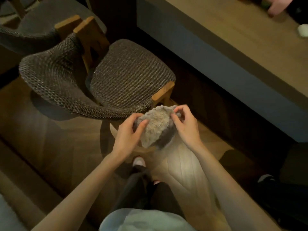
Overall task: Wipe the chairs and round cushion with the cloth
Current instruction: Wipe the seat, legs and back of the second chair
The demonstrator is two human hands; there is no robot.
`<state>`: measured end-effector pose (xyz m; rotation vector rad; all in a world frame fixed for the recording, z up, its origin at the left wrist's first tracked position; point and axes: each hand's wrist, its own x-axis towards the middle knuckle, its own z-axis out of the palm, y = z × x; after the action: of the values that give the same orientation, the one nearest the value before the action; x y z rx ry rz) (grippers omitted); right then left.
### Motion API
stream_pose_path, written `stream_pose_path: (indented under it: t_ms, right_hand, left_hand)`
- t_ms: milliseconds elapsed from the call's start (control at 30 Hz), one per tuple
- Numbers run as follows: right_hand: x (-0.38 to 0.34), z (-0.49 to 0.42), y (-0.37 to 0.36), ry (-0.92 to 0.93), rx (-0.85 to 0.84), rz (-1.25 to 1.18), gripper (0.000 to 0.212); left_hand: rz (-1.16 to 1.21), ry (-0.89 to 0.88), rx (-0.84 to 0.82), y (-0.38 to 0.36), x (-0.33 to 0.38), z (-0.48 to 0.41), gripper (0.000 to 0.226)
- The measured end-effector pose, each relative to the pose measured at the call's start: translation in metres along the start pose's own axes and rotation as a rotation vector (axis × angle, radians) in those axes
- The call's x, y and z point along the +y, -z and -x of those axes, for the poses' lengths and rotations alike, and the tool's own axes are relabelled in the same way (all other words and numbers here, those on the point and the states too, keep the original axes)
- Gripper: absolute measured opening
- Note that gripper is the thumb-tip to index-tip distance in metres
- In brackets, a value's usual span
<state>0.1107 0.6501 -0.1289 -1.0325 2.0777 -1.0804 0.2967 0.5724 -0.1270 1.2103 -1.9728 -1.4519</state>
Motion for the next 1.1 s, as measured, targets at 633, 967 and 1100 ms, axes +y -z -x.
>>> stream_pose_path:
  t_ms: [633,967,1100]
  right_hand:
    - [0.105,-0.211,-0.065,0.560,0.458,0.039,0.004]
    - [0.148,-0.209,-0.101,1.278,0.389,0.323,0.049]
    - [0.151,-0.226,-0.095,1.376,0.458,0.395,0.062]
  left_hand:
    - [-0.481,-0.104,0.392,-0.073,-0.089,-0.190,0.034]
    - [-0.876,-0.321,0.802,-0.089,-0.090,-0.187,0.024]
    - [-0.992,-0.512,0.967,-0.101,-0.098,-0.165,0.018]
